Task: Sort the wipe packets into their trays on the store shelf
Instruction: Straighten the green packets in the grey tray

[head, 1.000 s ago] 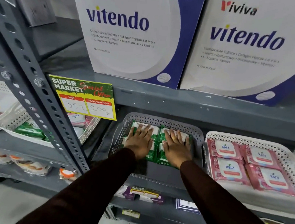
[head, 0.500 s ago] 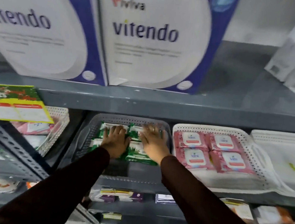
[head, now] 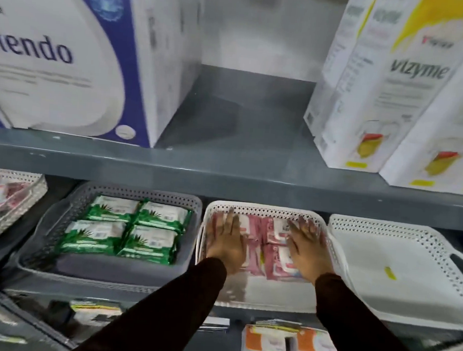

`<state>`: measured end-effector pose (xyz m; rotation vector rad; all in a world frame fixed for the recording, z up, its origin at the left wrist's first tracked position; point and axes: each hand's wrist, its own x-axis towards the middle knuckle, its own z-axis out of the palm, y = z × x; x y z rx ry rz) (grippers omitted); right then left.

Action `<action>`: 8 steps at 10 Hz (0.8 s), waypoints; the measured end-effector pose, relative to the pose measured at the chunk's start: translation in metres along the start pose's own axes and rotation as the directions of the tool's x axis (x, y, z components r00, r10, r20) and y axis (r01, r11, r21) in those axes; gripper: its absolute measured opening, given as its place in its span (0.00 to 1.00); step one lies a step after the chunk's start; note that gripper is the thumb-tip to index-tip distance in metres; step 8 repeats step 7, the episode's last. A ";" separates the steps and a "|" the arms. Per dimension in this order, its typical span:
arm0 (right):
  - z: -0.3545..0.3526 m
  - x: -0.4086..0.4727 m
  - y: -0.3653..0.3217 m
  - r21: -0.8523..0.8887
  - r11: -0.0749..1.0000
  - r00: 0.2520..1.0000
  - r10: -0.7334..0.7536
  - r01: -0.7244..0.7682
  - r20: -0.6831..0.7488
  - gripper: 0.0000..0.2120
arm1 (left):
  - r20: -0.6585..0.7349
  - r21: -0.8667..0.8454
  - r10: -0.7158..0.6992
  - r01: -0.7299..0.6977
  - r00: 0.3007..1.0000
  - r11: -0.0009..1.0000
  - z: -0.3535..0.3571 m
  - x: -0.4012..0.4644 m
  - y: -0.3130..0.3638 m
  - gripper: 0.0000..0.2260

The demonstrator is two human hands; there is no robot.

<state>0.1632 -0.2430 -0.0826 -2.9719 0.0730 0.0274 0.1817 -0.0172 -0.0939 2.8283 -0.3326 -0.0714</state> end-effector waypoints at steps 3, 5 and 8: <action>0.013 0.013 -0.005 0.137 0.991 0.993 -0.028 0.012 0.118 0.28 | 0.026 0.148 0.159 -0.161 0.987 0.976 0.013 0.015 0.007 0.29; 0.023 0.013 -0.002 0.095 0.995 0.998 -0.016 0.011 0.057 0.27 | 0.018 0.263 0.114 -0.115 0.993 0.958 0.020 0.015 0.010 0.29; -0.003 -0.040 -0.015 0.129 0.991 0.982 -0.016 0.041 -0.190 0.31 | -0.232 0.318 0.361 -0.280 0.903 0.906 -0.037 -0.034 0.039 0.26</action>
